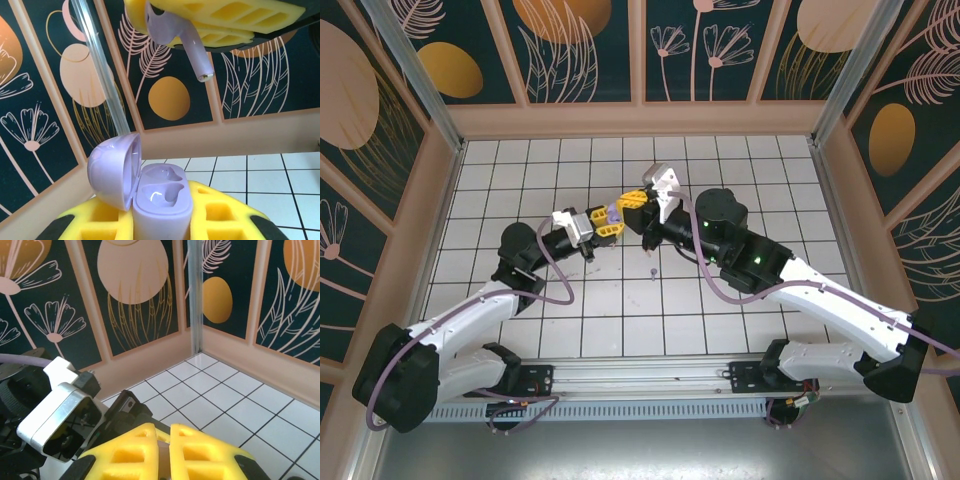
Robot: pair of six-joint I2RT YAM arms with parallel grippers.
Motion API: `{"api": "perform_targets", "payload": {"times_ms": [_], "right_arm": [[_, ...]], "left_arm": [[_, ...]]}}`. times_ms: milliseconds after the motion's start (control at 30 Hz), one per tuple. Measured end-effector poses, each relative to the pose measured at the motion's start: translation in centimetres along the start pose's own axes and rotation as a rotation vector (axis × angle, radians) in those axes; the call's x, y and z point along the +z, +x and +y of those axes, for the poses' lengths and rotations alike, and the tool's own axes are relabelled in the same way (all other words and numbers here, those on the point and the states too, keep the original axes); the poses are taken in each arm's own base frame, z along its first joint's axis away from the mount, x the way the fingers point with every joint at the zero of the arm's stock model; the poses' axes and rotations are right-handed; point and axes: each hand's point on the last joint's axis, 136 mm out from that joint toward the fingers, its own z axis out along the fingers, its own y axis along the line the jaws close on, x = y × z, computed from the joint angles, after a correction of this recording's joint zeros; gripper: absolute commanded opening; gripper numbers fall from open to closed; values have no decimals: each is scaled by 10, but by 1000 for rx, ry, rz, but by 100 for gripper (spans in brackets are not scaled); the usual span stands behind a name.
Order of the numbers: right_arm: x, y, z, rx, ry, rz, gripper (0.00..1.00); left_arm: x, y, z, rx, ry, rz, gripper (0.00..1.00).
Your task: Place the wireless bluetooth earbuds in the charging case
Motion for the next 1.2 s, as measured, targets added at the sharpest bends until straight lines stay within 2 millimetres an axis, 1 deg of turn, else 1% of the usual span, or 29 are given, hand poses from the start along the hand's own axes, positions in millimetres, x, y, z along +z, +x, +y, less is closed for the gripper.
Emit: {"api": "perform_targets", "payload": {"times_ms": [167,333,467,633,900,1000,1200], "right_arm": [[3,4,4,-16,-24,12,11],[8,15,3,-33,-23,37,10],[10,20,3,-37,-22,49,10],[12,22,0,-44,-5,52,10],[16,35,-6,-59,23,76,8],[16,35,-8,-59,32,75,6],[17,38,-13,-58,44,71,6]], "left_arm": [[2,-4,-3,0,33,-4,0],[4,-3,-5,-7,50,1,0],[4,-1,-6,-14,60,6,0],[4,-1,-8,-15,67,5,0],[4,1,-8,-35,67,12,0],[4,2,-8,-44,66,17,0],[4,4,-7,-56,61,27,0]]}}
